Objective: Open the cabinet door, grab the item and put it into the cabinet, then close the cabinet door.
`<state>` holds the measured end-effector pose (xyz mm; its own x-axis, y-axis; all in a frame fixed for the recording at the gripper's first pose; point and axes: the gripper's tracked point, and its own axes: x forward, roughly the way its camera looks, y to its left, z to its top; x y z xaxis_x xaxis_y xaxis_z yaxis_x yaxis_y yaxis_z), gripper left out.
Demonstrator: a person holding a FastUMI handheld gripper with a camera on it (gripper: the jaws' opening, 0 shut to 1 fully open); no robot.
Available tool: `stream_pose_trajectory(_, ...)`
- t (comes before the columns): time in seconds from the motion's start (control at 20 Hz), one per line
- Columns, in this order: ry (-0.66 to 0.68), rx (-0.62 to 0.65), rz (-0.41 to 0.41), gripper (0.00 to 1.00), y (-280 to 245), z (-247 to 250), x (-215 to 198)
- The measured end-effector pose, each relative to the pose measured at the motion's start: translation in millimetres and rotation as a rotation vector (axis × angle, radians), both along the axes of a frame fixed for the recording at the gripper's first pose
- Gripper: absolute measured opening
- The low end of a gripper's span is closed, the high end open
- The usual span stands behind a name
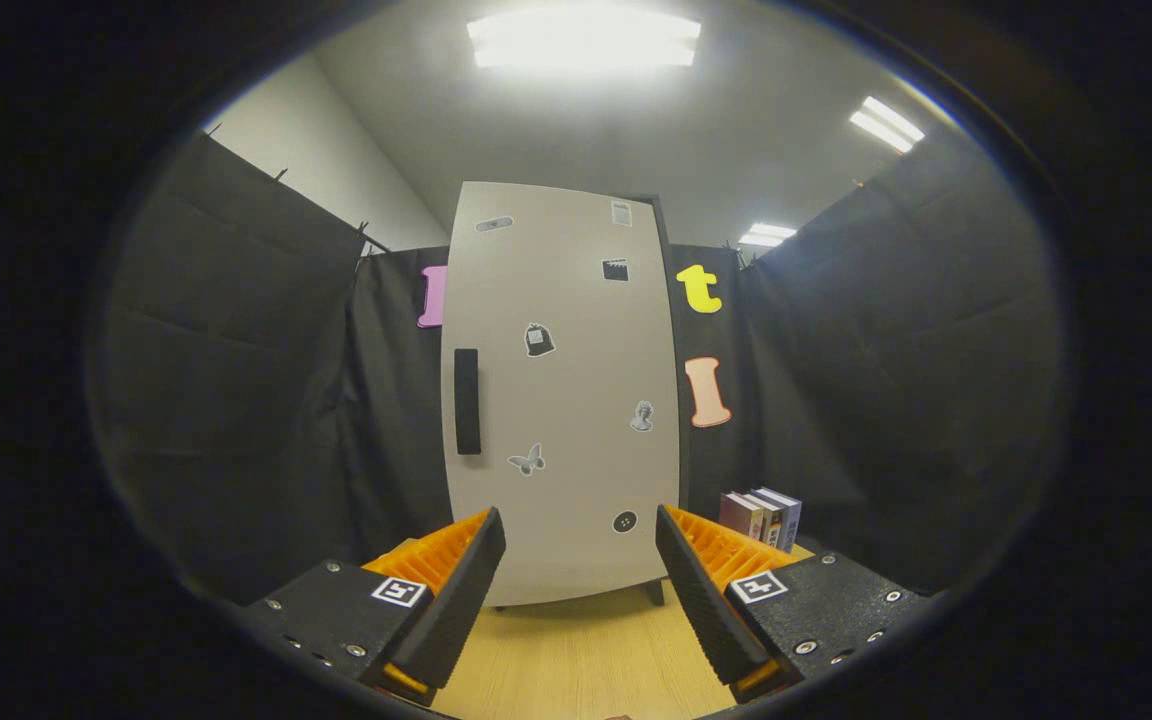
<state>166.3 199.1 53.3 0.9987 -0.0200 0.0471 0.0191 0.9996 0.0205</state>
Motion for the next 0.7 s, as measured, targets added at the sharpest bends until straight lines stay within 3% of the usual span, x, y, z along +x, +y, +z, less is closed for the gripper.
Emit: stream_pose_trajectory(0.7,0.025,0.004,0.017,0.94,3,-15,-5)
